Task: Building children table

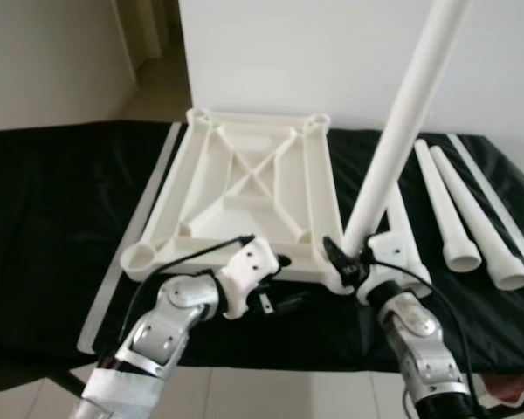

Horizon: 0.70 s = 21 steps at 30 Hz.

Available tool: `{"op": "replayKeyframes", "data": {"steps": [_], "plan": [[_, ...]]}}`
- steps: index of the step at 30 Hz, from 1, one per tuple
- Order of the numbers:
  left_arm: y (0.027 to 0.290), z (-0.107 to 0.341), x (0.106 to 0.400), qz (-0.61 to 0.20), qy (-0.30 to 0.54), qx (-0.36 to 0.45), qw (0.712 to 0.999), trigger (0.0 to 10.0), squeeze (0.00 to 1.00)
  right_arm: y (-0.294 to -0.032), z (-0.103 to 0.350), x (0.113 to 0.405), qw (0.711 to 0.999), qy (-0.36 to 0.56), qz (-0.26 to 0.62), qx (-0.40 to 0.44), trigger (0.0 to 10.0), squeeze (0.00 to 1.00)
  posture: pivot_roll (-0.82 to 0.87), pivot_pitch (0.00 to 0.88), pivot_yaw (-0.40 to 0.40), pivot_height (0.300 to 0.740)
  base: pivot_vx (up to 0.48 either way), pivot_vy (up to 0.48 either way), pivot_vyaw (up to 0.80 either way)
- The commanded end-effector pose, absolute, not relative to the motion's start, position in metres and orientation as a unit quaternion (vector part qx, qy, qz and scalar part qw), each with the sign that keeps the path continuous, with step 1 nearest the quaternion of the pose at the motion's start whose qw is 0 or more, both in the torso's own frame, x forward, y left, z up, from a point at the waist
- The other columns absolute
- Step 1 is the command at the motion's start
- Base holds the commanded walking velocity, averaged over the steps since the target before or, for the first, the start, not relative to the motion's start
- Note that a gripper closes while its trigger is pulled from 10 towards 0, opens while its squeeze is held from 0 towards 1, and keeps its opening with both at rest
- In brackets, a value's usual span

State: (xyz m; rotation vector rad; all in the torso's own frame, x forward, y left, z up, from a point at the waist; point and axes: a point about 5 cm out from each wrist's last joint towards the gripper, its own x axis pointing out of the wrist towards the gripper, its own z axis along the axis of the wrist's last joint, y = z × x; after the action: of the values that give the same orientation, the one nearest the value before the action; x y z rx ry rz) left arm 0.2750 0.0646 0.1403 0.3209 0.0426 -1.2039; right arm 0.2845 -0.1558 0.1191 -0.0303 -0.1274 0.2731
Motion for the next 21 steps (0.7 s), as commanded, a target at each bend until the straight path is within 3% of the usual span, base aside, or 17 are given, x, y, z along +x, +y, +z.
{"op": "replayKeyframes", "data": {"steps": [1,9,10,14,21], "plan": [[0.065,0.138,0.276,-0.562,0.022,0.151,0.813,10.0,0.00,-0.161,0.112,0.281,0.996,-0.040,0.085,-0.001,10.0,0.00,0.03,0.000,-0.017,0.740,0.000,0.000,0.00],[0.064,0.136,0.273,-0.566,0.024,0.148,0.811,10.0,0.00,-0.163,0.109,0.277,0.999,-0.031,0.006,-0.006,10.0,0.00,0.03,0.000,-0.025,0.740,0.000,0.000,0.00],[0.063,0.136,0.273,-0.565,0.024,0.147,0.811,10.0,0.00,-0.162,0.104,0.275,0.998,-0.015,-0.054,-0.018,10.0,0.00,0.03,0.000,-0.030,0.740,0.000,0.000,0.00],[0.064,0.136,0.274,-0.563,0.024,0.147,0.813,10.0,0.00,-0.157,0.099,0.272,0.990,-0.002,-0.139,-0.001,10.0,0.00,0.04,0.000,-0.036,0.740,0.000,0.000,0.00],[0.066,0.136,0.273,-0.560,0.025,0.148,0.815,10.0,0.00,-0.146,0.097,0.273,0.988,0.012,-0.147,0.053,10.0,0.00,0.05,0.000,-0.037,0.740,0.000,0.000,0.00]]}}
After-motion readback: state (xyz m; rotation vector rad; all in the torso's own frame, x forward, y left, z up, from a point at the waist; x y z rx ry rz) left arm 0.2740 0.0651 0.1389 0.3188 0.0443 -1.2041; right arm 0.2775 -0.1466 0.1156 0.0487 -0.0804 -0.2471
